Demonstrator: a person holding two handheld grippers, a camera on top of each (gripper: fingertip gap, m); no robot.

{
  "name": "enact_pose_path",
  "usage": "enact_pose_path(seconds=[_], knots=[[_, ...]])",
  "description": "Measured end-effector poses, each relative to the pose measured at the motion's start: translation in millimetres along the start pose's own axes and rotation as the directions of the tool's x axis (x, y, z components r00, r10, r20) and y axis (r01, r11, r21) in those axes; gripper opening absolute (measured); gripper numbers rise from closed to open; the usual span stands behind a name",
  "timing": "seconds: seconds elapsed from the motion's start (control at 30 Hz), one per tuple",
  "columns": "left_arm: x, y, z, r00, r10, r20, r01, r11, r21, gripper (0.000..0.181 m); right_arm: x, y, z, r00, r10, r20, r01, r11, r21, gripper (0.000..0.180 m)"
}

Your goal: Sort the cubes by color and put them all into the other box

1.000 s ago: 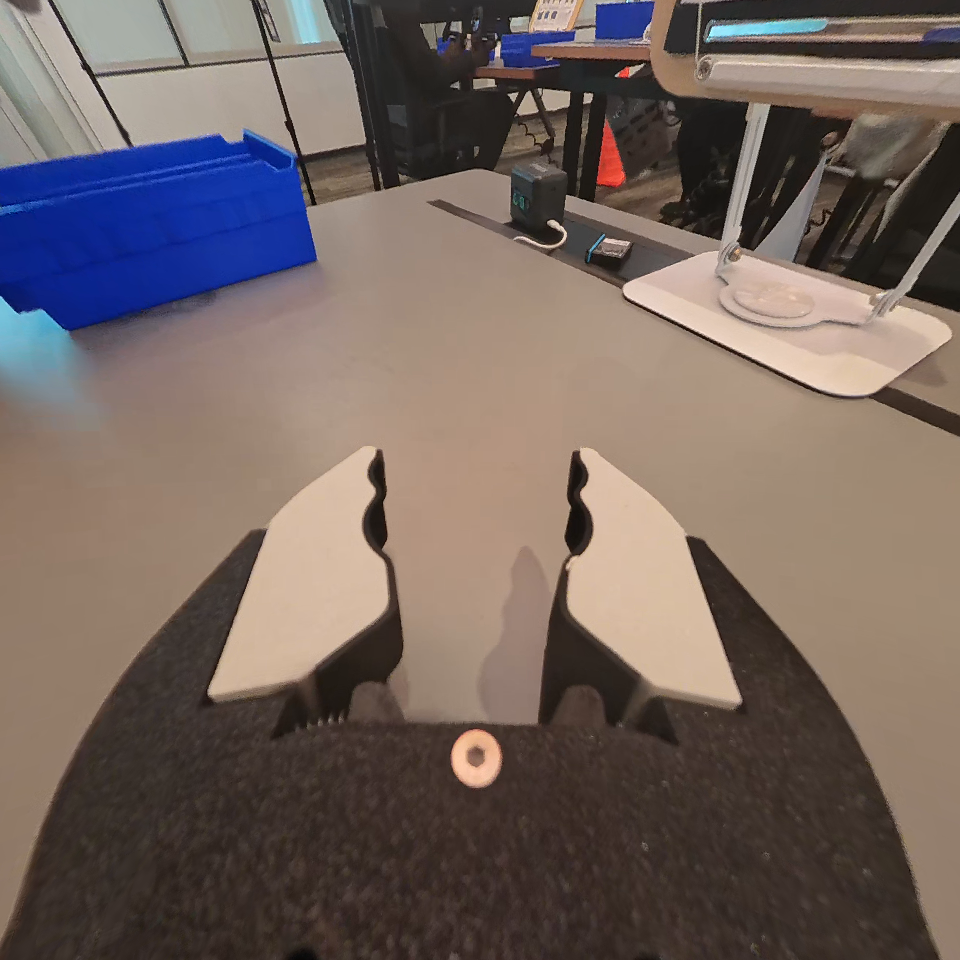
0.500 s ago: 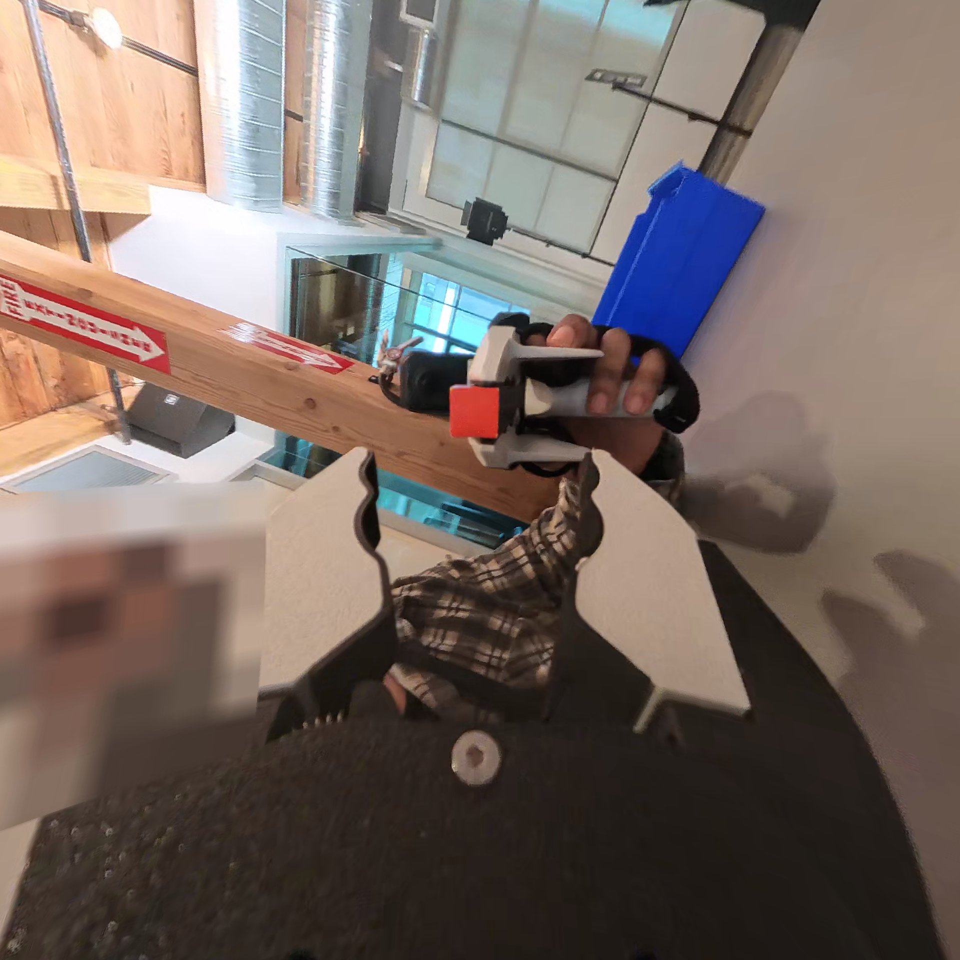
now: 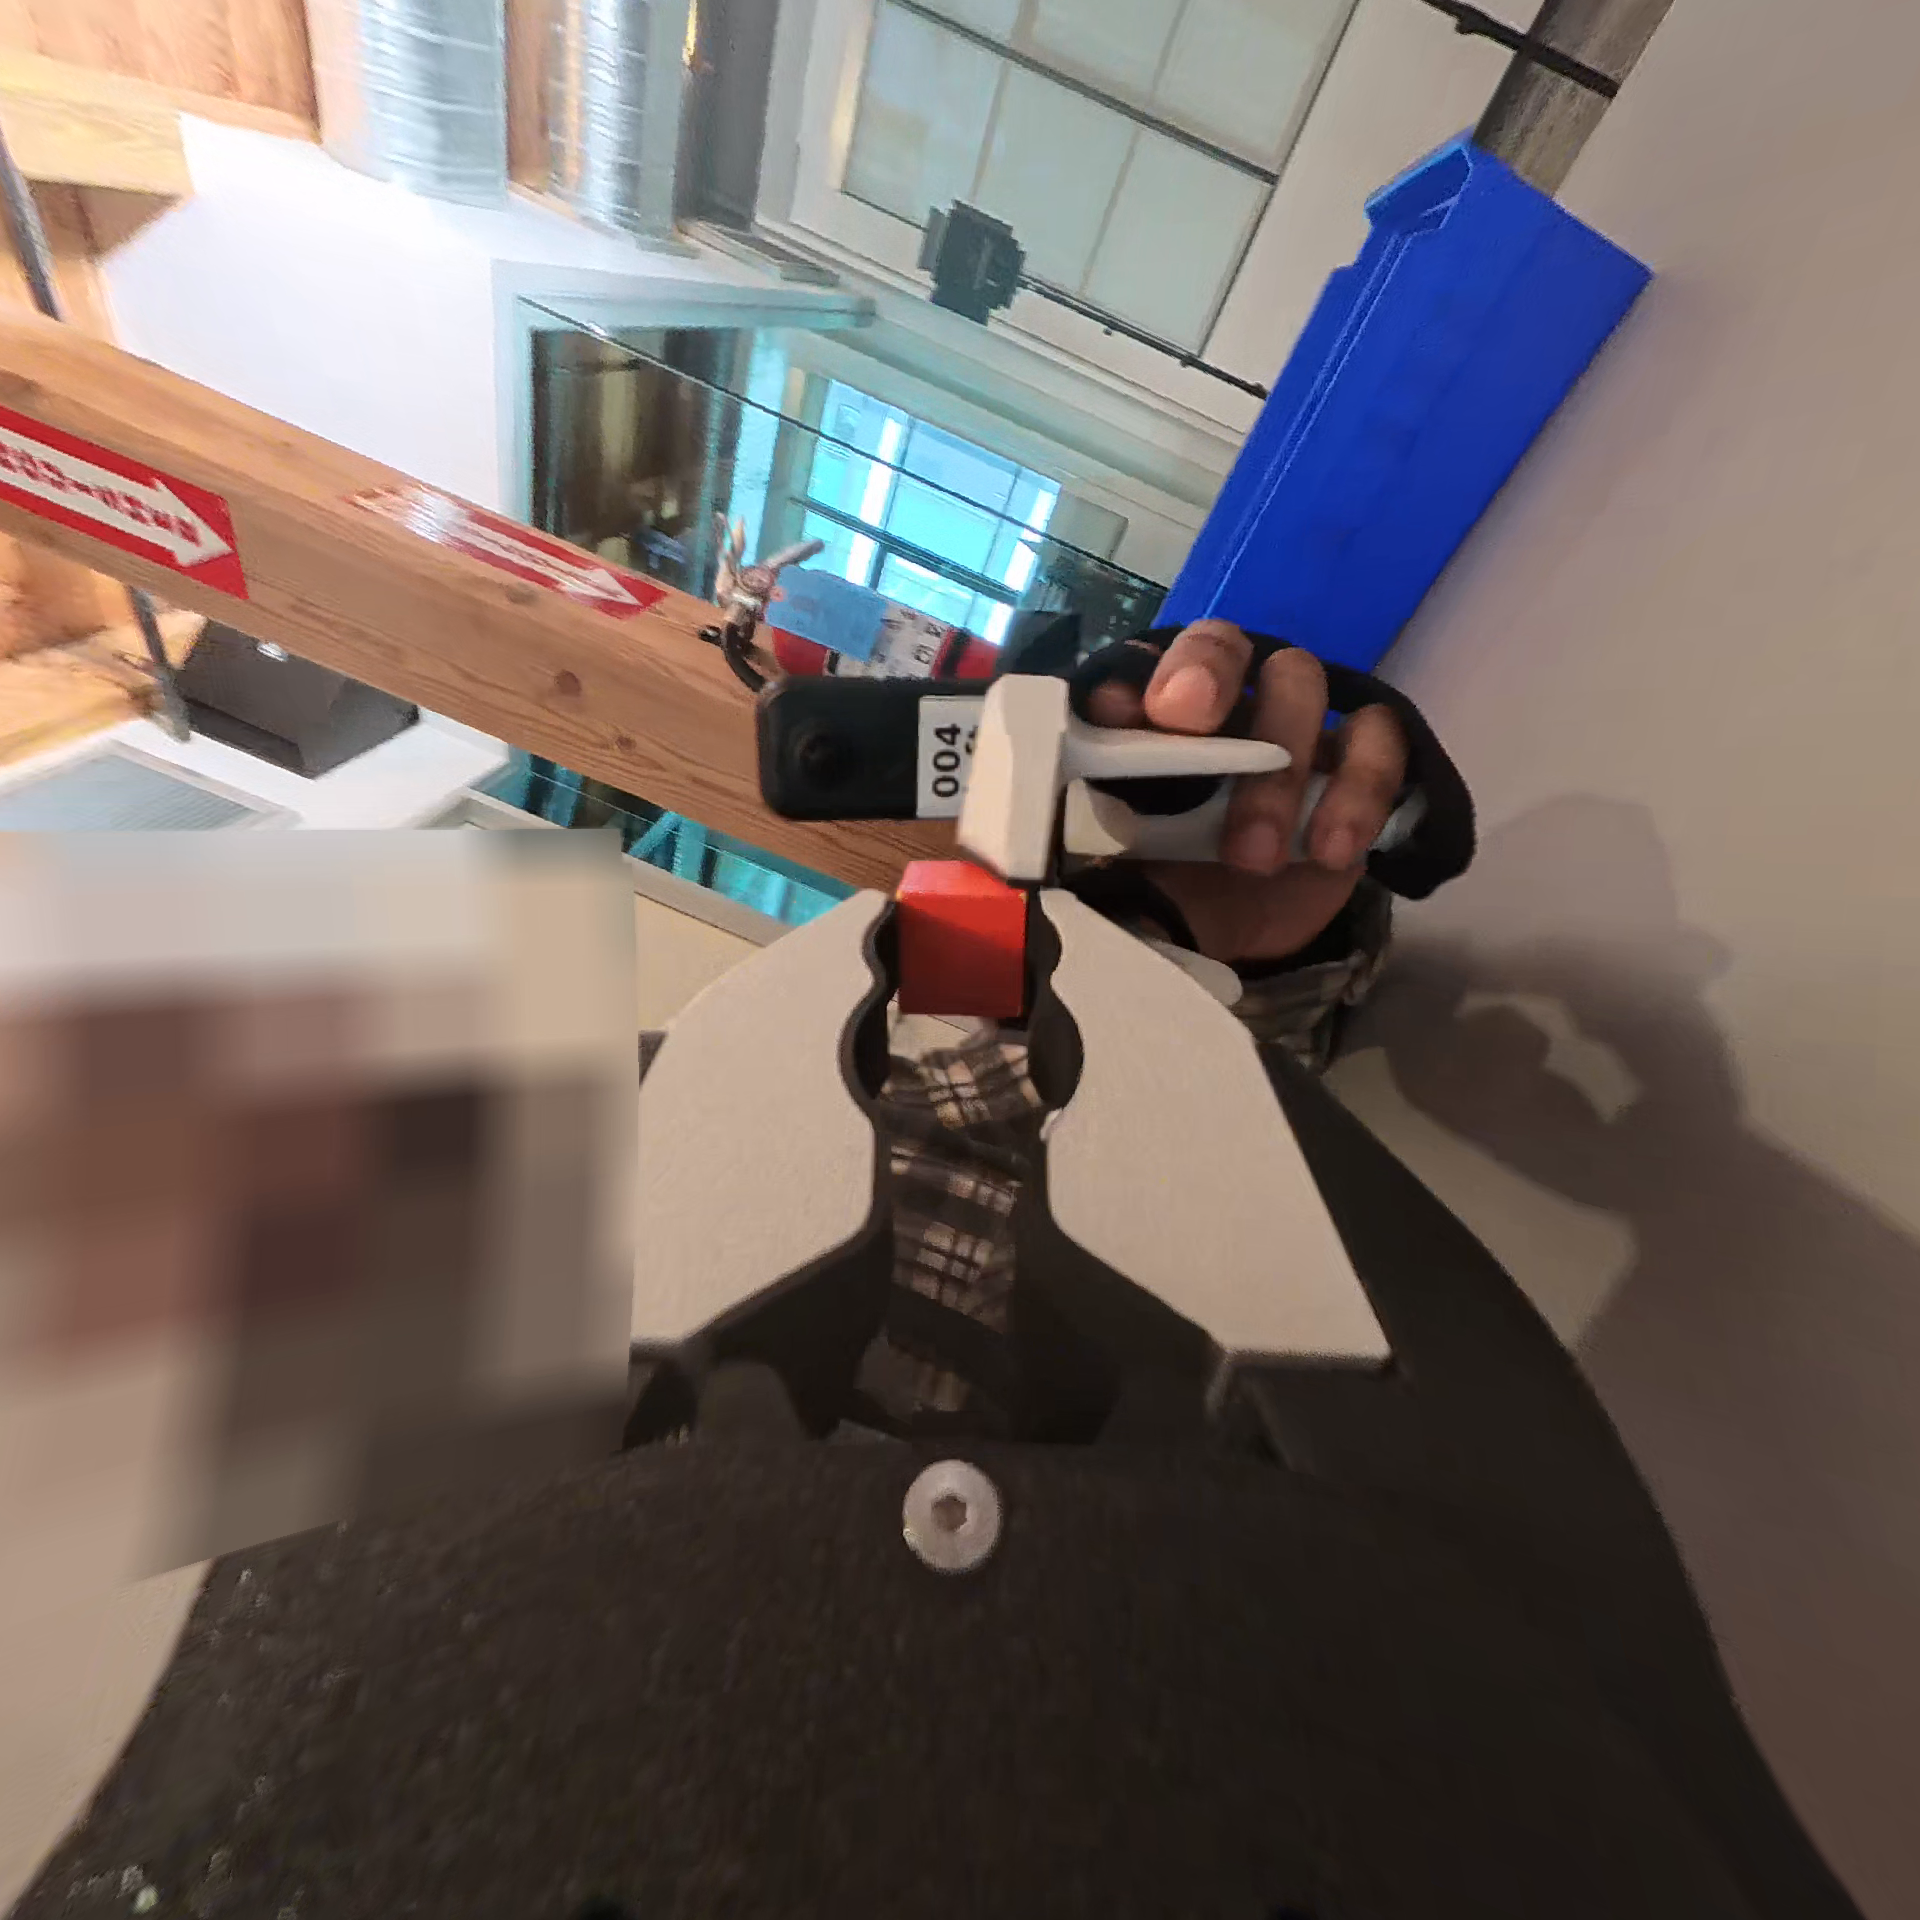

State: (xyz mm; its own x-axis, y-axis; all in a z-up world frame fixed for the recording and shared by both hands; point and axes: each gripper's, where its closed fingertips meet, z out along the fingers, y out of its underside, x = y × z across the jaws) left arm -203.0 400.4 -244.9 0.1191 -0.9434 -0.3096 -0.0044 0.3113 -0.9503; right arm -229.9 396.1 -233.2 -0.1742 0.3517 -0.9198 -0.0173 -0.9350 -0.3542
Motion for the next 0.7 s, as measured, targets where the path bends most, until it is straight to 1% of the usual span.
enact_pose_path(seconds=[0.03,0.1,0.13,0.17,0.2,0.23,0.27,0.3,0.33,0.37,0.4,0.43,0.47,0.5,0.57,0.7], knots=[[1,1,0,1.0,-0.014,-0.003,0.014,1.0,-0.004,0.025,-5,-2,-6,1.0,-0.015,-0.013,0.015,1.0,0.003,0.024],[0,4,1,0.999,-0.04,0.008,0.04,0.999,-0.021,0.042,-22,-11,-29,0.996,-0.052,-0.07,0.054,0.998,0.027,0.023],[0,7,2,0.998,-0.054,0.012,0.054,0.998,-0.036,0.049,-30,-16,-48,0.986,-0.09,-0.143,0.095,0.995,0.025,0.023],[0,11,3,0.998,-0.066,0.016,0.067,0.996,-0.052,0.054,-36,-23,-71,0.958,-0.141,-0.249,0.15,0.988,0.018,0.023],[1,14,5,0.997,-0.074,0.017,0.075,0.995,-0.067,0.059,-41,-31,-100,0.902,-0.197,-0.384,0.21,0.978,-0.008,0.022],[2,17,7,0.997,-0.079,0.015,0.08,0.993,-0.083,0.062,-44,-38,-134,0.811,-0.25,-0.528,0.262,0.964,-0.053,0.022],[3,20,9,0.997,-0.079,0.011,0.079,0.992,-0.097,0.064,-49,-46,-173,0.691,-0.287,-0.663,0.3,0.949,-0.098,0.022],[6,23,10,0.997,-0.073,0.005,0.073,0.991,-0.113,0.064,-54,-53,-215,0.545,-0.306,-0.781,0.315,0.938,-0.147,0.022],[8,26,12,0.998,-0.062,0.0,0.062,0.989,-0.131,0.064,-58,-57,-260,0.384,-0.31,-0.87,0.296,0.934,-0.202,0.022],[10,29,13,0.999,-0.046,-0.003,0.045,0.987,-0.152,0.063,-63,-59,-307,0.213,-0.294,-0.932,0.252,0.938,-0.239,0.022],[12,31,15,1.0,-0.027,-0.004,0.026,0.985,-0.169,0.063,-67,-58,-351,0.052,-0.27,-0.962,0.208,0.945,-0.254,0.022],[14,34,16,1.0,-0.008,-0.01,0.006,0.983,-0.185,0.062,-69,-53,-389,-0.065,-0.247,-0.967,0.157,0.954,-0.255,0.022],[17,36,17,1.0,0.008,-0.019,-0.011,0.98,-0.199,0.061,-67,-43,-419,-0.132,-0.223,-0.966,0.098,0.967,-0.236,0.022],[19,38,18,0.999,0.022,-0.025,-0.027,0.977,-0.211,0.059,-61,-30,-443,-0.165,-0.193,-0.967,0.033,0.979,-0.201,0.022],[21,40,19,0.999,0.046,-0.029,-0.051,0.974,-0.219,0.057,-45,-5,-476,-0.202,-0.141,-0.969,-0.062,0.989,-0.132,0.022],[25,46,21,0.998,0.035,-0.046,-0.045,0.971,-0.234,0.054,-10,13,-510,-0.234,-0.085,-0.969,-0.112,0.992,-0.06,0.022]])
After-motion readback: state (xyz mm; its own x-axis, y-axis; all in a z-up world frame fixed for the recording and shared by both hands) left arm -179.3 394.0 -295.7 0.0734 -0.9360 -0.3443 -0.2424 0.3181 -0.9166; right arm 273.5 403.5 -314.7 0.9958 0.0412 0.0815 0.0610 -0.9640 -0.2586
